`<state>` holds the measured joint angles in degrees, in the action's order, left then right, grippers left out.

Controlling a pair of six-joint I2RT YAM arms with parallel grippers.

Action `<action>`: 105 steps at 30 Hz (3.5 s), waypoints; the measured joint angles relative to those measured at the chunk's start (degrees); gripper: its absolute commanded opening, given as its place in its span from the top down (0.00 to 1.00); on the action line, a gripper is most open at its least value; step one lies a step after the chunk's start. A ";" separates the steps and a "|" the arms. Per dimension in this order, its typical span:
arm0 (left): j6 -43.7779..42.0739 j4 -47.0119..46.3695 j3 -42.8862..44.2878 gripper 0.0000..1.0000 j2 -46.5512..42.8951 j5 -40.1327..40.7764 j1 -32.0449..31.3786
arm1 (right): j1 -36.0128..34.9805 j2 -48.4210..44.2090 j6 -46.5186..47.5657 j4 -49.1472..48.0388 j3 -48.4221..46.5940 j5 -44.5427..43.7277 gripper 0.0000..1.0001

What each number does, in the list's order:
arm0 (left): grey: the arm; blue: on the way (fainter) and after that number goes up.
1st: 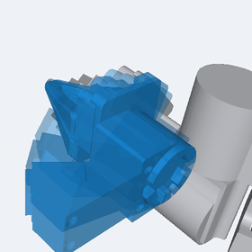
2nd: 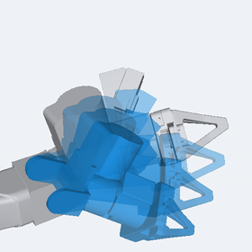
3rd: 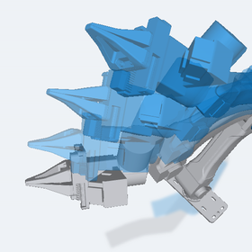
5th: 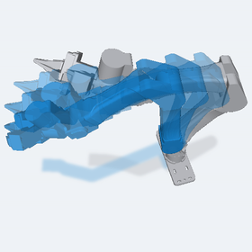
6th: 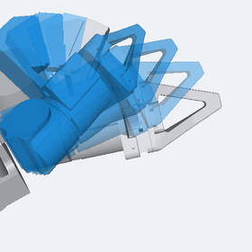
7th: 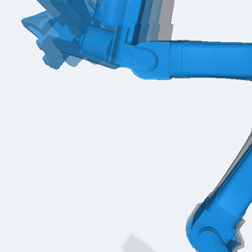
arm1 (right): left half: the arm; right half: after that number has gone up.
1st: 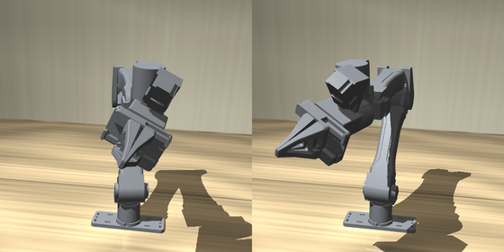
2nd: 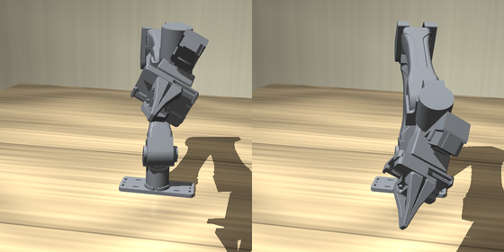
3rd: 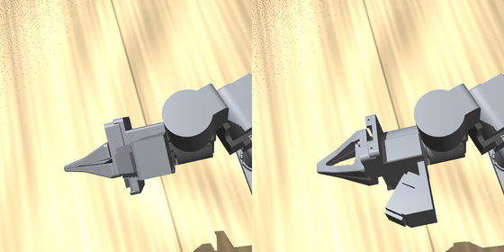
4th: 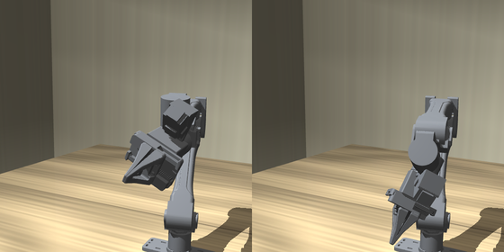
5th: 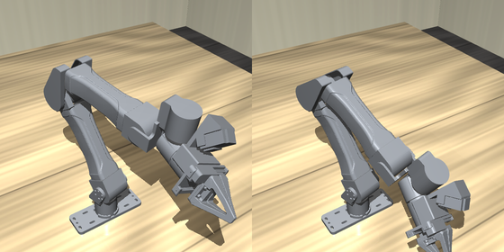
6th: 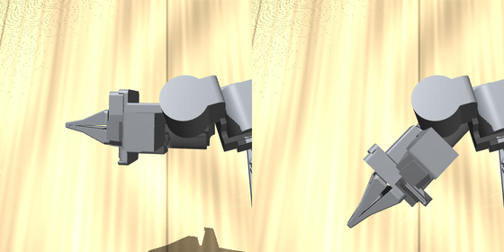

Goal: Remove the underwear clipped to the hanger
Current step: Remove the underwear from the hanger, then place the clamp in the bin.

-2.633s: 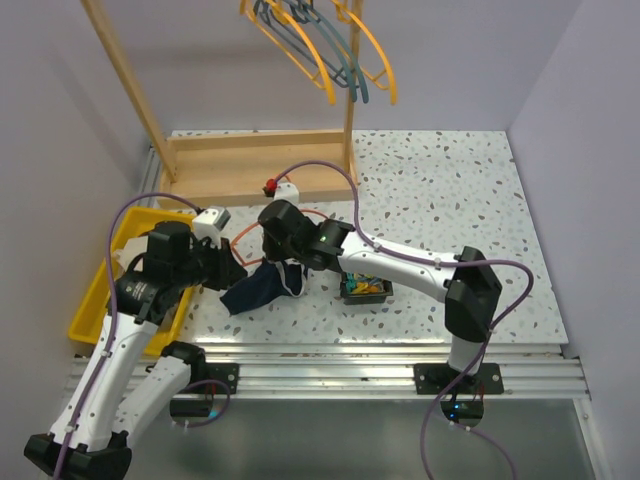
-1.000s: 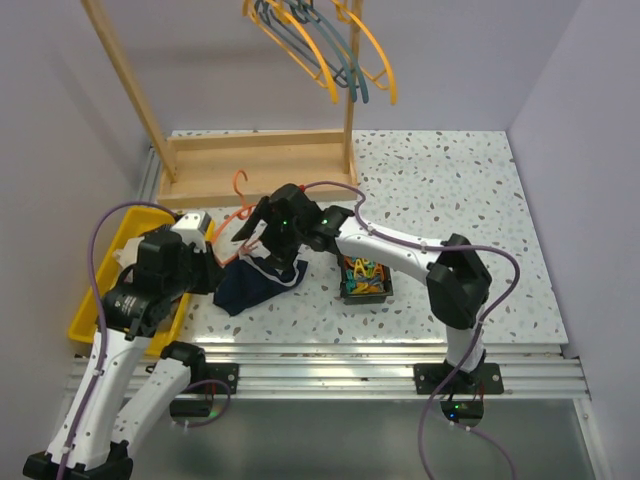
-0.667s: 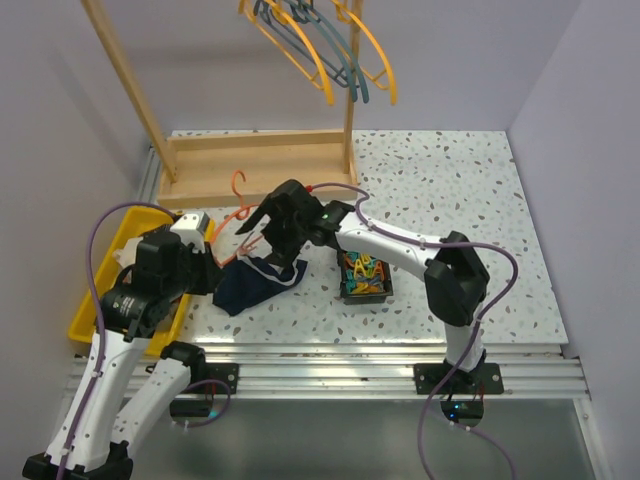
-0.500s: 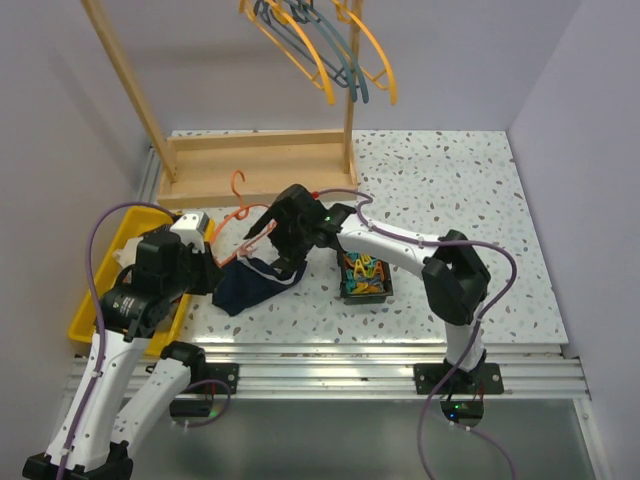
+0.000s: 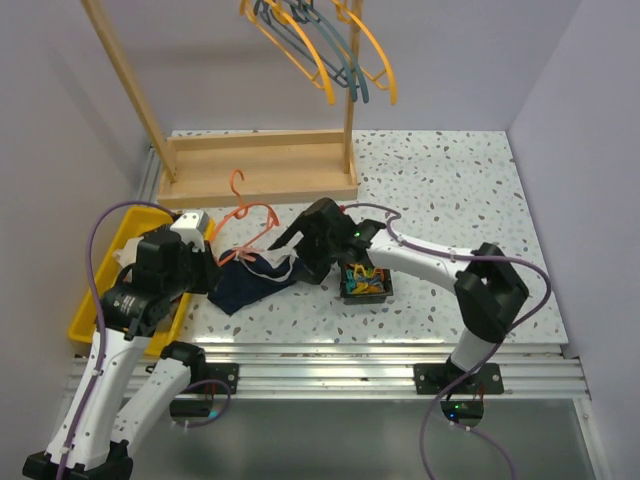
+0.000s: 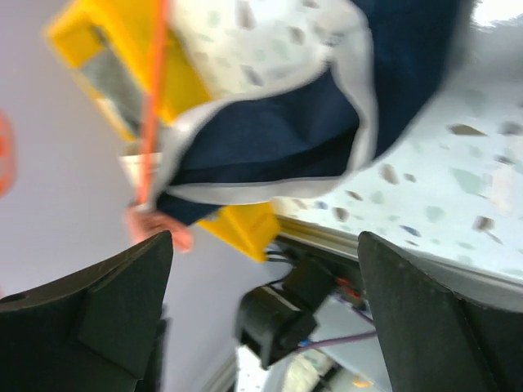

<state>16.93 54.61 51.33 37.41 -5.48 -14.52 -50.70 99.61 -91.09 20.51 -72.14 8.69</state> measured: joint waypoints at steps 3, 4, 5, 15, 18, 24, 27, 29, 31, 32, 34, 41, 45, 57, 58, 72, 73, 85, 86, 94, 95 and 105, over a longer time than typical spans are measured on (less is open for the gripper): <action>0.00 -0.11 0.00 1.00 0.11 0.00 0.00 | 1.18 -3.89 -2.89 -10.05 5.97 -0.48 0.02; 0.00 -0.11 0.00 1.00 0.13 -0.02 0.00 | 1.51 -5.07 -4.33 -14.64 8.92 -0.66 0.02; 0.00 -0.11 0.00 1.00 0.13 0.00 0.00 | 1.86 -5.79 -5.81 -19.96 12.00 -0.83 0.02; -0.02 -0.09 0.07 1.00 0.22 0.00 0.00 | 1.84 7.06 -16.68 -58.36 15.04 3.54 0.02; -0.04 -0.11 0.39 1.00 0.50 0.00 0.00 | 1.51 8.15 -18.29 -62.66 13.64 5.68 0.02; -0.04 -0.11 0.76 1.00 0.63 0.33 0.00 | 1.29 8.11 -17.99 -62.90 10.73 9.27 0.02; -0.07 -0.09 0.76 1.00 0.79 0.39 0.00 | 1.33 7.78 -17.03 -59.91 10.75 10.67 0.02; -0.07 -0.11 0.76 1.00 0.90 0.39 0.00 | 1.31 6.93 -15.67 -56.61 10.80 11.58 0.02; -0.07 -0.11 0.76 1.00 1.09 0.42 0.00 | 1.31 5.75 -14.47 -53.96 11.32 12.22 0.02; -0.07 -0.13 0.76 1.00 1.18 0.39 0.00 | 1.31 5.22 -14.05 -53.05 11.63 12.55 0.02; -0.09 -0.13 0.76 1.00 1.33 0.42 0.00 | 1.31 4.42 -13.00 -50.62 12.13 13.60 0.02; -0.15 -0.13 0.76 1.00 1.46 0.39 0.00 | 1.27 4.90 -13.27 -51.21 13.31 15.37 0.02; -0.15 -0.13 0.85 1.00 1.70 0.42 0.00 | 0.81 8.02 -14.99 -54.80 12.57 16.48 0.03; -0.17 -0.13 0.98 1.00 1.79 0.42 0.00 | -1.97 14.32 -20.85 -64.19 10.91 16.28 0.55; -0.17 -0.13 0.98 1.00 1.79 0.42 0.00 | -1.97 14.91 -21.16 -65.42 10.58 16.22 0.64; -0.20 -0.04 0.98 1.00 1.09 1.29 0.04 | -2.01 15.96 -23.08 -73.92 14.21 15.76 1.00; -0.20 0.09 0.98 1.00 1.09 1.38 0.04 | -1.84 15.56 -23.15 -74.27 15.32 15.74 1.00; -0.20 0.11 0.98 1.00 1.46 2.34 0.04 | 6.03 -3.32 -5.22 -46.45 22.21 23.82 1.00; -0.20 0.11 0.98 1.00 1.49 2.34 0.04 | 7.15 -5.75 -0.17 -37.64 19.96 23.37 1.00; -0.07 -0.07 1.95 1.00 1.51 2.36 0.04 | 20.59 -19.54 28.94 1.73 12.72 13.49 1.00; -0.02 -0.07 2.38 1.00 1.53 2.45 0.04 | 21.94 -19.89 30.95 4.31 13.00 12.76 1.00; 1.51 -0.04 12.44 1.00 3.23 6.16 0.15 | 22.80 -18.95 40.48 16.87 15.39 9.55 0.50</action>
<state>18.44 54.57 63.77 40.64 0.69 -14.37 -27.90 80.66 -50.61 37.39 -56.75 18.24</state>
